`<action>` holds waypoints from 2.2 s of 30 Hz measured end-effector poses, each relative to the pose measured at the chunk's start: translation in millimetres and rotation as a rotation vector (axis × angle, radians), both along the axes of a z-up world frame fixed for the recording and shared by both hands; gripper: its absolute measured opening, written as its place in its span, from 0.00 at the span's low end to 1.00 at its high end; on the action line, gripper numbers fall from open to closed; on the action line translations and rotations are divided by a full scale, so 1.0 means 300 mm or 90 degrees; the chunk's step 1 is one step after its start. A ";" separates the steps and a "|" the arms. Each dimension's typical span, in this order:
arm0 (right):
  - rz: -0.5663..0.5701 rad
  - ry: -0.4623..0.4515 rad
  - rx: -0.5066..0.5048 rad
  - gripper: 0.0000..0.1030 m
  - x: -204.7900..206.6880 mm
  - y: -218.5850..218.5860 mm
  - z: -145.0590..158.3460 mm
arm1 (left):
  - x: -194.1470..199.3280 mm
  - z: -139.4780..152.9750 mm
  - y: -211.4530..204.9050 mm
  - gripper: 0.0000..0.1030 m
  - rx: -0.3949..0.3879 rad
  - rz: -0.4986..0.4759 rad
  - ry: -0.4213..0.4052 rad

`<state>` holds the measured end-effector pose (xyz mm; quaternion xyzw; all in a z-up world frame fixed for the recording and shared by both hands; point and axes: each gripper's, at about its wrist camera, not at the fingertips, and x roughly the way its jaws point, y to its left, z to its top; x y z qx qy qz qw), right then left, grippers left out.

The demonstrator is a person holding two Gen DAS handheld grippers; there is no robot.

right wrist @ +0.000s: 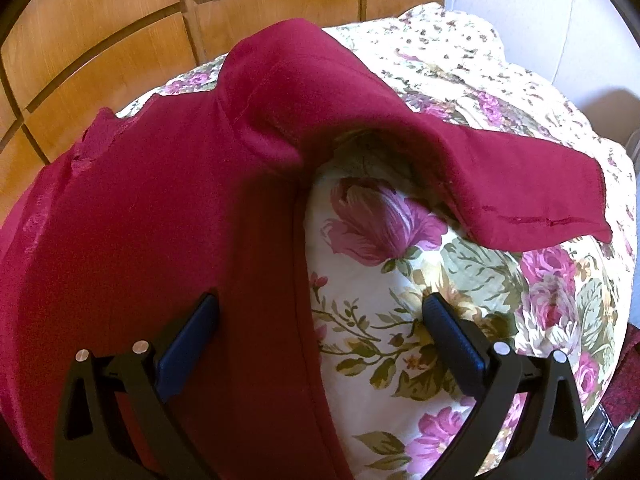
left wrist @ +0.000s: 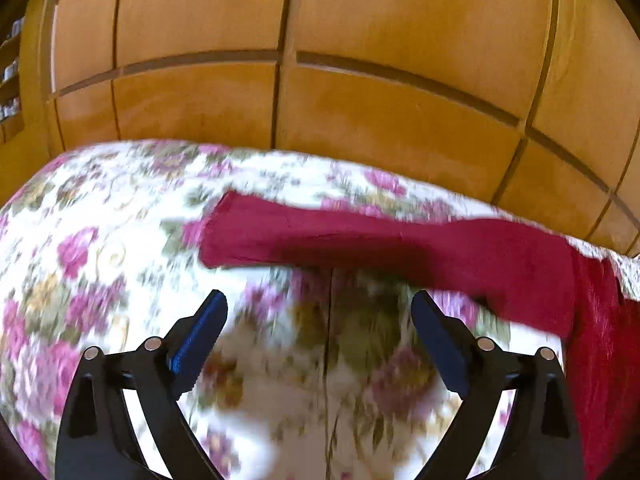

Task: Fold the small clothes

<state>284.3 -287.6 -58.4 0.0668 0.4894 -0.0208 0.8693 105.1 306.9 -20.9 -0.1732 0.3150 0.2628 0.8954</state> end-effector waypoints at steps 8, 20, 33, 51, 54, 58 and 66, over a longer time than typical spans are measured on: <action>-0.062 -0.013 0.154 0.98 -0.030 -0.148 0.078 | -0.146 -0.032 -0.262 0.75 -0.206 -0.290 -0.035; -0.064 0.014 0.133 0.76 -0.080 -0.157 0.053 | -0.249 -0.084 -0.663 0.60 -0.262 -0.516 0.031; 0.043 -0.010 0.110 0.07 -0.097 -0.014 0.057 | -0.307 -0.046 -0.726 0.08 -0.221 -0.550 0.030; 0.033 -0.187 -0.046 0.72 -0.138 0.050 0.206 | -0.338 -0.008 -0.393 0.75 -0.280 -0.372 -0.047; 0.062 -0.202 0.018 0.76 -0.124 0.082 0.190 | -0.265 -0.038 -0.225 0.75 -0.311 -0.236 -0.074; 0.075 -0.171 0.035 0.79 -0.083 0.110 0.124 | -0.176 -0.082 -0.027 0.77 -0.390 -0.087 -0.112; 0.084 -0.124 0.000 0.89 -0.031 0.159 0.023 | -0.011 -0.089 0.225 0.90 -0.489 0.071 -0.236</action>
